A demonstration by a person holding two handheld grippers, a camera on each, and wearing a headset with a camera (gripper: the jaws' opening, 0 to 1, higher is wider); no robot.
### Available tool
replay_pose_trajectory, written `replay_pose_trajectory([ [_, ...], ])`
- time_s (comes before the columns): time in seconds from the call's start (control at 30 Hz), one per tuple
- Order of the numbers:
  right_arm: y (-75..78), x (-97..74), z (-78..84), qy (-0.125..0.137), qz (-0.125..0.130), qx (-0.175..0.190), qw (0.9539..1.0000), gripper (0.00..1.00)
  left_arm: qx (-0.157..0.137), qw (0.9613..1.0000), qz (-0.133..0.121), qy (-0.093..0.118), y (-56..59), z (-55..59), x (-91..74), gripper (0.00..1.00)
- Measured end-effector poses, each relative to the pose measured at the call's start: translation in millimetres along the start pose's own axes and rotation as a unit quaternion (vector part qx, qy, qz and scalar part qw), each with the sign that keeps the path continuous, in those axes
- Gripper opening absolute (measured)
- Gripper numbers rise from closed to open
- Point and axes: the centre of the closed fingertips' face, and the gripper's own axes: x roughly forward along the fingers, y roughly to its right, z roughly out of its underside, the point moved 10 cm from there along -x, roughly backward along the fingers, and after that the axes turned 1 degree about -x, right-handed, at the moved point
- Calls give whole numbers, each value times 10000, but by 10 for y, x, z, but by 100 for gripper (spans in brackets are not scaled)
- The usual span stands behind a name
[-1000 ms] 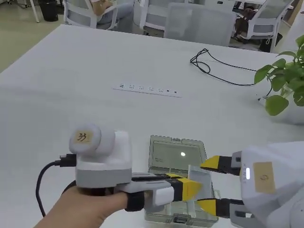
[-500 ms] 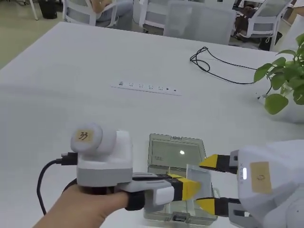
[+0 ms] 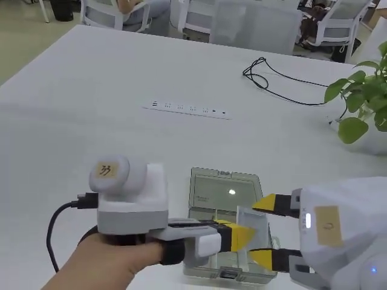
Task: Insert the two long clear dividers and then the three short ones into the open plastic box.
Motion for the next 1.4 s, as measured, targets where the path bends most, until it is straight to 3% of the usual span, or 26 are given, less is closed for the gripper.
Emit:
replay_pose_trajectory([
  [0.53,1,3,-24,-102,112,-200,9997,34,-405,9989,-75,228,-4,26,0,0],
  [0.7,64,-73,-29,78,120,27,9999,34,-92,9997,-159,137,-23,17,-19,0],
  [0.83,167,-159,27,458,-117,549,9974,33,672,9977,-71,7,-1,-9,-47,0],
  [0.9,227,-211,63,626,-340,777,9944,32,1137,9935,13,-43,37,-21,-56,0],
  [1.0,290,-280,91,894,-706,1072,9877,29,1518,9880,247,-155,94,-18,-67,0],
  [1.07,327,-323,104,1033,-962,1173,9830,25,1834,9821,371,-203,128,-17,-77,0],
  [1.13,341,-343,113,1097,-1190,1220,9792,24,2202,9737,486,-337,160,1,-89,0],
  [1.23,349,-360,117,1169,-1584,1302,9717,18,2509,9644,656,-511,212,21,-95,0],
  [1.37,299,-364,84,1290,-2092,1318,9603,16,2915,9510,890,-513,270,31,-109,0],
  [1.4,291,-363,80,1285,-2118,1304,9600,15,2913,9508,915,-524,280,37,-114,0],
])
